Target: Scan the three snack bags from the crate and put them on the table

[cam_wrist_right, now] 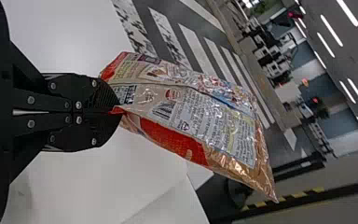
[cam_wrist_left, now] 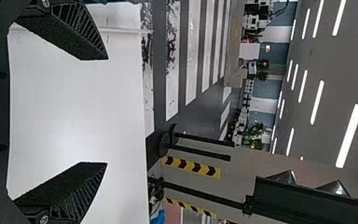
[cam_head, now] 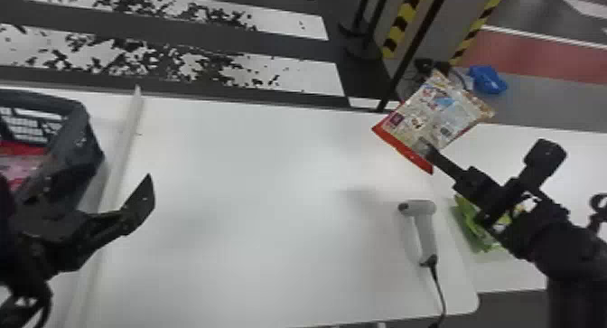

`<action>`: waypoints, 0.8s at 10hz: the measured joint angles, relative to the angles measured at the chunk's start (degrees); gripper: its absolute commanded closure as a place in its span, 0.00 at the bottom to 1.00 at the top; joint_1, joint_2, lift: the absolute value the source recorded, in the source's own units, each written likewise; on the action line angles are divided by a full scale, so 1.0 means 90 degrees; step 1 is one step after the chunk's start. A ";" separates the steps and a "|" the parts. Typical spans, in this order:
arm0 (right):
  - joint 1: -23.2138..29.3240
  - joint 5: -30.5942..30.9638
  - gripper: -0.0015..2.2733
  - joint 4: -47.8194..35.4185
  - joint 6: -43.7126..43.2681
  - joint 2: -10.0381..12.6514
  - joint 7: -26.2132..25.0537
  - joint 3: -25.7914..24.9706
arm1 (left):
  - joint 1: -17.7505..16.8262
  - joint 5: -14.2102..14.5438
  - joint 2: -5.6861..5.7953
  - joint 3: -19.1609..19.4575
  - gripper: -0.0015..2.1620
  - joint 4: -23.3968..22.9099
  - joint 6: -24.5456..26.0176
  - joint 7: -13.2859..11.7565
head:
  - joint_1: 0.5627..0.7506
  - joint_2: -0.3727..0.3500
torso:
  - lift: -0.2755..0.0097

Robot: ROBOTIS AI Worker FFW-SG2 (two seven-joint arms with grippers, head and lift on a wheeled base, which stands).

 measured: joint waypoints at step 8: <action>-0.1444 0.1036 0.47 0.3855 -0.2005 -0.0587 -0.3072 0.0538 | -0.0065 0.0076 0.0123 -0.0044 0.03 -0.0015 0.0044 0.0042 | 0.70 0.03 | 0.64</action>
